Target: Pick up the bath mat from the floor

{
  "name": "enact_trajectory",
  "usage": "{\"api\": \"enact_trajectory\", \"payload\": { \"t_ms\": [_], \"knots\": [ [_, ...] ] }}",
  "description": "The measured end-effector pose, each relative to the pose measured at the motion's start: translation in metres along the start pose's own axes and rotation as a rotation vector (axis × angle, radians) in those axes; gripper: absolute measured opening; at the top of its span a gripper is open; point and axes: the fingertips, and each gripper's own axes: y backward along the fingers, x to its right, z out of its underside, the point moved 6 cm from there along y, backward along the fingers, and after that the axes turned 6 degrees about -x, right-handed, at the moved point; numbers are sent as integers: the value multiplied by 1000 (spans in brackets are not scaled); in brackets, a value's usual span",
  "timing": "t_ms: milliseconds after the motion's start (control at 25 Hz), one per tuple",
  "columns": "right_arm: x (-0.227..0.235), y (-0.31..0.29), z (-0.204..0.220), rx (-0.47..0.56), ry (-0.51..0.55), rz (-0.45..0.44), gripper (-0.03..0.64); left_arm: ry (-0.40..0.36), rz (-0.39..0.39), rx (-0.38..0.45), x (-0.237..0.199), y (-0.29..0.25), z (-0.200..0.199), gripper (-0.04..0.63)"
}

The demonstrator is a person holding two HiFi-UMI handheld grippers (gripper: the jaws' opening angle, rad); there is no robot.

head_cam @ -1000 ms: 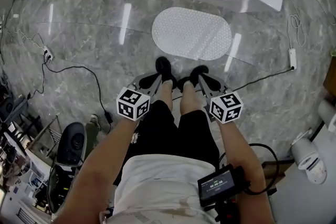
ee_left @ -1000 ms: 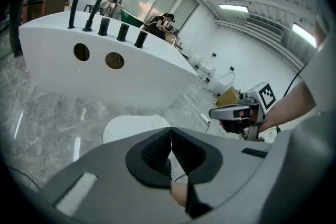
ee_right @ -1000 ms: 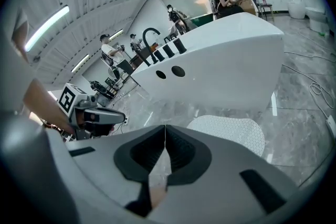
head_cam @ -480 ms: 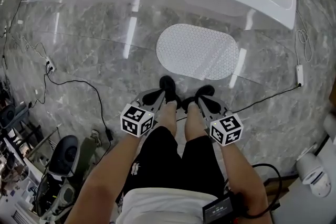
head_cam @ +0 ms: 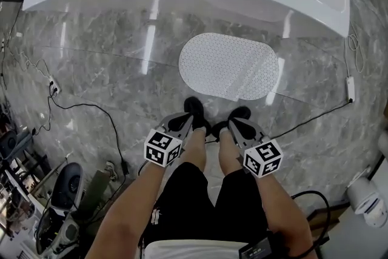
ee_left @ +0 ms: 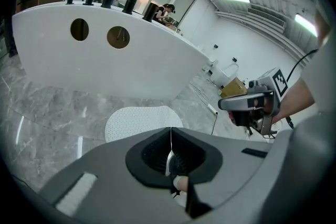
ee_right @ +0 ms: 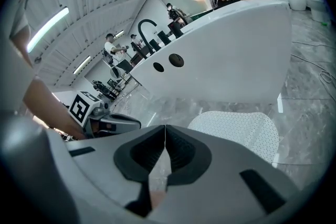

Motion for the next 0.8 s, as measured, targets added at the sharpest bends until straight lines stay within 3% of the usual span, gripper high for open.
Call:
{"api": "enact_trajectory", "payload": {
  "t_ms": [200, 400, 800],
  "knots": [
    [15, -30, 5, 14, -2, -15, 6, 60, -15, 29, -22, -10, 14, 6],
    [31, -50, 11, 62, 5, -42, 6, 65, -43, 41, -29, -28, 31, 6],
    [66, -106, 28, 60, 66, -108, 6, 107, -103, 186, -68, -72, 17, 6]
  ]
}}
